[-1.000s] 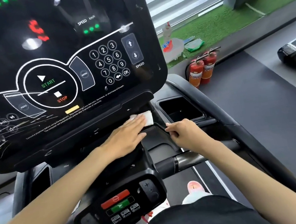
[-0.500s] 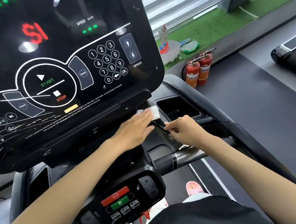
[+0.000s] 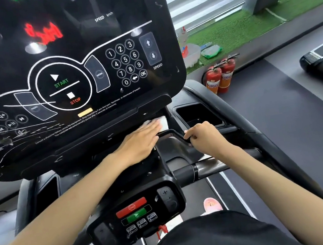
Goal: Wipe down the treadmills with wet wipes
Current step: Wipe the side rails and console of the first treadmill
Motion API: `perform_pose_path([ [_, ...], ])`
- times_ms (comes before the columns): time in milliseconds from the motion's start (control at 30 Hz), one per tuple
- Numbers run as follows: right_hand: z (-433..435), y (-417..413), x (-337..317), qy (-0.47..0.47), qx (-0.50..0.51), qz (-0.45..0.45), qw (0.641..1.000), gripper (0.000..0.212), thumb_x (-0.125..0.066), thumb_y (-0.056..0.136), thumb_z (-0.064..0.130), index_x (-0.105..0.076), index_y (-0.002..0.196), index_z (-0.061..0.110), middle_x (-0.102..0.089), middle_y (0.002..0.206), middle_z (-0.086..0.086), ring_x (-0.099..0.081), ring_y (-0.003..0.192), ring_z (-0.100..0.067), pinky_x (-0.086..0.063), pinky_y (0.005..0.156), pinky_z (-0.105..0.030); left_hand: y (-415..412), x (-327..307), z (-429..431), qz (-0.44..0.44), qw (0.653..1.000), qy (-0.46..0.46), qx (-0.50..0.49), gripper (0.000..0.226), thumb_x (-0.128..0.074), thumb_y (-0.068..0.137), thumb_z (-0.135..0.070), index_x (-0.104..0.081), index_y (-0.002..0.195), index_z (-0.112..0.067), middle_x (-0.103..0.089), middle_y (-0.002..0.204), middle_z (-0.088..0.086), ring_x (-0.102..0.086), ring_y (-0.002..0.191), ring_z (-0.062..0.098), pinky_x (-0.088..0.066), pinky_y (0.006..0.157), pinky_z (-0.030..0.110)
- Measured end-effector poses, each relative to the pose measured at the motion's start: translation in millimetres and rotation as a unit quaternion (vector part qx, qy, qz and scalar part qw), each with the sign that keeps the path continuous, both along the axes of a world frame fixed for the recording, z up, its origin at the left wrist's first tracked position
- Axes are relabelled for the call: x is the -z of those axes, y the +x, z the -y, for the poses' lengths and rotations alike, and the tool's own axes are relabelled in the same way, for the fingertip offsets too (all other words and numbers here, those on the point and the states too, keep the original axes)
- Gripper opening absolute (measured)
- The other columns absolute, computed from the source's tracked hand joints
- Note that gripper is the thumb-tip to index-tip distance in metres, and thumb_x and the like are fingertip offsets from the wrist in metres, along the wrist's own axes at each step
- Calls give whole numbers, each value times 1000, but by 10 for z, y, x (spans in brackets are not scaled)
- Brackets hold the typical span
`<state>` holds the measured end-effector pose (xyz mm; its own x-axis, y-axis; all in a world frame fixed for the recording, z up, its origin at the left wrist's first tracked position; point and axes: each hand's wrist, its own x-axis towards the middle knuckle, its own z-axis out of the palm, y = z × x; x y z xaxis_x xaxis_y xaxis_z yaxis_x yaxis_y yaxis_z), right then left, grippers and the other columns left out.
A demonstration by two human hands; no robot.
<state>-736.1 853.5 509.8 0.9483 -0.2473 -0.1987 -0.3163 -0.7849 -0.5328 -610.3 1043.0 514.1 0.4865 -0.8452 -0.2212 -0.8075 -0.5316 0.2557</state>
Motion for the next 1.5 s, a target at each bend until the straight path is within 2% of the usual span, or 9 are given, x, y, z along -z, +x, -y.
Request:
perform_pose_path([
  [167, -68, 146, -59, -24, 10, -3, 1000, 30, -46, 80, 0, -74, 89, 5, -71, 80, -15, -66, 83, -35, -56, 73, -38, 100, 26, -257, 3, 1000, -6, 15, 77, -35, 87, 11, -14, 152, -22, 1, 152, -18, 5, 142, -3, 5, 113, 10],
  [400, -236, 212, -30, -48, -32, 28, 998, 38, -46, 90, 5, -64, 123, 12, -65, 122, -4, -53, 115, -23, -48, 86, -34, 69, 120, -251, 83, 994, -65, 5, 74, -46, 83, 15, -29, 149, -13, -29, 155, 1, -25, 143, 10, -17, 118, 23],
  [567, -220, 207, -4, -51, -18, 27, 998, 39, -46, 88, 4, -67, 121, 12, -66, 120, -5, -55, 113, -26, -43, 85, -30, 14, 139, -251, 188, 977, -95, 37, 69, -75, 50, 16, -68, 116, -6, -68, 119, 7, -69, 101, 17, -56, 71, 24],
  [667, -247, 210, 17, -60, -16, 26, 998, 38, -46, 88, 3, -68, 117, 12, -67, 117, -8, -57, 109, -30, -45, 83, -33, -11, 136, -324, 146, 982, -107, 49, 61, -73, 51, 18, -71, 108, -6, -70, 114, 8, -72, 91, 24, -59, 52, 34],
  [833, -239, 205, 30, -59, -11, 31, 998, 39, -46, 87, 2, -70, 115, 13, -69, 118, -6, -61, 104, -31, -48, 80, -32, -174, -11, -442, 45, 975, -213, 53, 44, -46, 77, 2, -71, 109, -14, -71, 113, 1, -69, 99, 19, -58, 79, 34],
  [1033, -203, 245, 28, -50, 2, 40, 998, 36, -47, 88, 5, -73, 112, 14, -72, 109, -6, -63, 99, -31, -49, 79, -31, -51, 28, -343, 212, 946, -234, 73, 44, -46, 76, 13, -69, 111, 0, -69, 115, 11, -65, 110, 22, -57, 85, 34],
  [1200, -179, 237, 45, -36, 8, 51, 998, 36, -47, 87, 3, -74, 109, 13, -72, 112, -3, -65, 97, -28, -49, 78, -28, -172, 71, -395, 65, 983, -170, 1, 53, -60, 65, 22, -72, 108, -8, -70, 114, 9, -69, 98, 27, -60, 73, 44],
  [1333, -132, 248, 16, -11, -11, 33, 999, 37, -49, 84, 4, -74, 108, 16, -72, 110, -1, -66, 91, -26, -52, 78, -31, -184, -200, -214, -118, 984, -124, -59, 46, -50, 80, 12, -74, 108, -15, -73, 108, 0, -67, 96, 9, -48, 92, 21],
  [1500, 196, 89, -13, 104, 65, 60, 991, 28, -48, 83, -3, -74, 84, 7, -68, 77, -8, -58, 68, -21, -46, 64, -33, -194, -389, 503, -137, 957, -223, -122, 38, -52, 84, 8, -74, 106, -15, -70, 78, -6, -56, 60, -8, -38, 62, 12],
])
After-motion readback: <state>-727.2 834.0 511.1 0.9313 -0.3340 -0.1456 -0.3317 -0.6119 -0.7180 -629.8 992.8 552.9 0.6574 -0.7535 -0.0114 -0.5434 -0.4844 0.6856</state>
